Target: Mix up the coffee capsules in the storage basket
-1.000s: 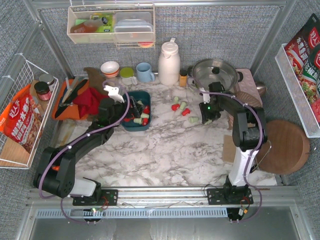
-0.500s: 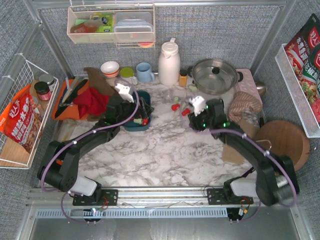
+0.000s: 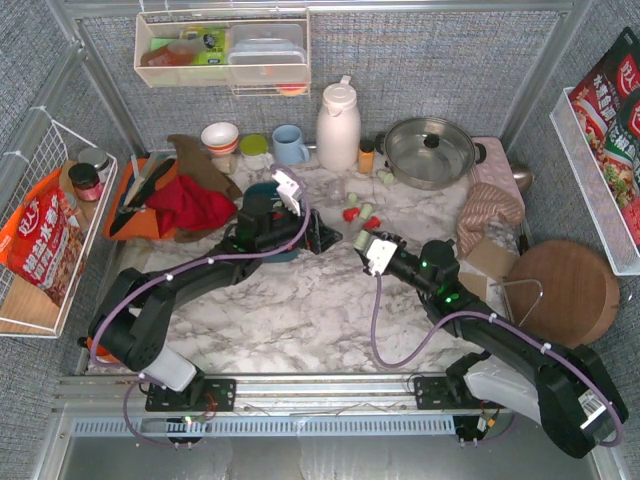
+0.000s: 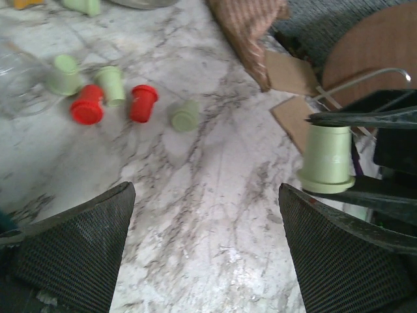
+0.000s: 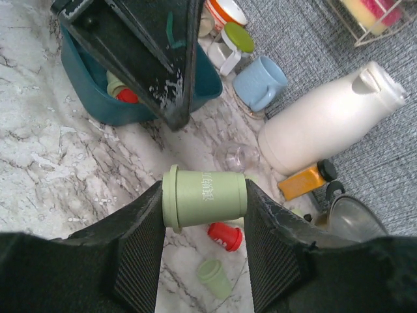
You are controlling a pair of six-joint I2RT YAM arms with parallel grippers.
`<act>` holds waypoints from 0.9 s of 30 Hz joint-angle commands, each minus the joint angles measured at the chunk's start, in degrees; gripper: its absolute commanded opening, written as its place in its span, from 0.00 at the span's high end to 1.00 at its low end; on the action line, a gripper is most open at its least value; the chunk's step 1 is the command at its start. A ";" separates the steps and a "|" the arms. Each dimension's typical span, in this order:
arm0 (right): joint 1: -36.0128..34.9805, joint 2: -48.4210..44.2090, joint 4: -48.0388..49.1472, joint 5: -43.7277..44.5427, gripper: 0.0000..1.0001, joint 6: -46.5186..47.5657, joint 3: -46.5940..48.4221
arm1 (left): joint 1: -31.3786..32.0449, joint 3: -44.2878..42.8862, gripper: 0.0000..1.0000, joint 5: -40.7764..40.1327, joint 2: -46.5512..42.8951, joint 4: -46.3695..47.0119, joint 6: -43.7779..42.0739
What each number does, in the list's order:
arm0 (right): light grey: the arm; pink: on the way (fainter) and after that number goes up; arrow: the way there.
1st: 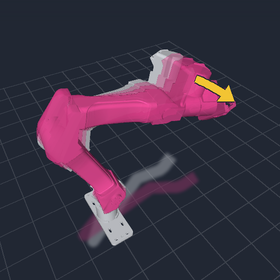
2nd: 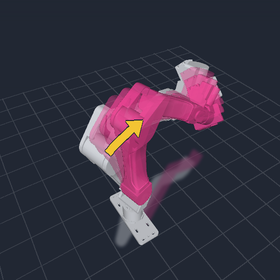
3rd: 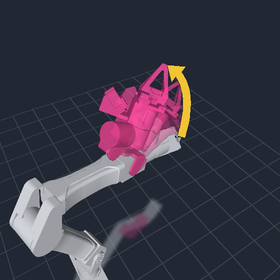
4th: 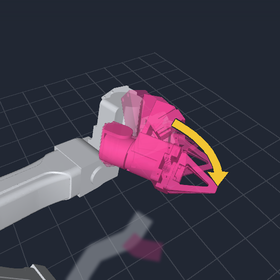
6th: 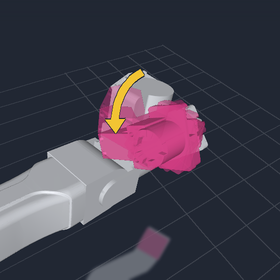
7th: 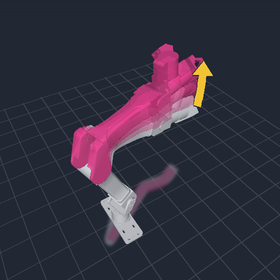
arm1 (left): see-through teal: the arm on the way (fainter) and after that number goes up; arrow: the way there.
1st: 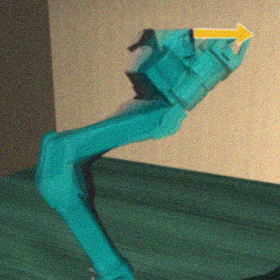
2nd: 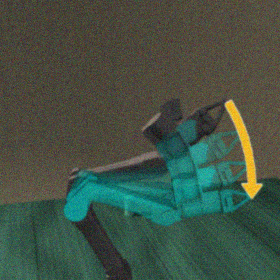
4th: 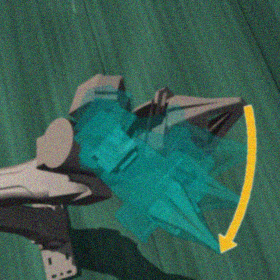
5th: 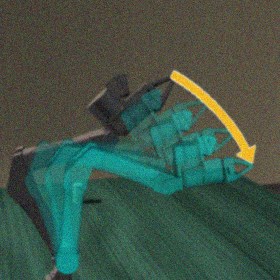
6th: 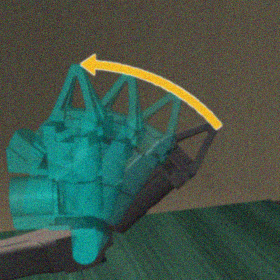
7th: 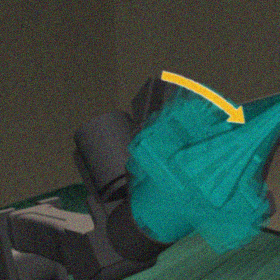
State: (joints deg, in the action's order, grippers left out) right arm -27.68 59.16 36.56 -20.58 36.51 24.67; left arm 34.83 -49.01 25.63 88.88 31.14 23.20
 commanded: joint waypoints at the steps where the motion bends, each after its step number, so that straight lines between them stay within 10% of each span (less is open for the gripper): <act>1: -0.90 0.47 3.42 -1.79 1.00 4.54 0.43 | 2.45 -1.24 0.01 3.20 0.46 4.10 -1.40; 27: -3.17 0.97 -0.51 -2.82 0.97 5.41 3.02 | 7.61 -2.96 0.33 6.52 2.33 7.43 -2.38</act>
State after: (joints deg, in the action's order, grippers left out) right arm -30.65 60.45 34.70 -22.68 42.46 26.92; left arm 42.11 -51.46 31.18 90.65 37.54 21.26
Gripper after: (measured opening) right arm 0.496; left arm 0.706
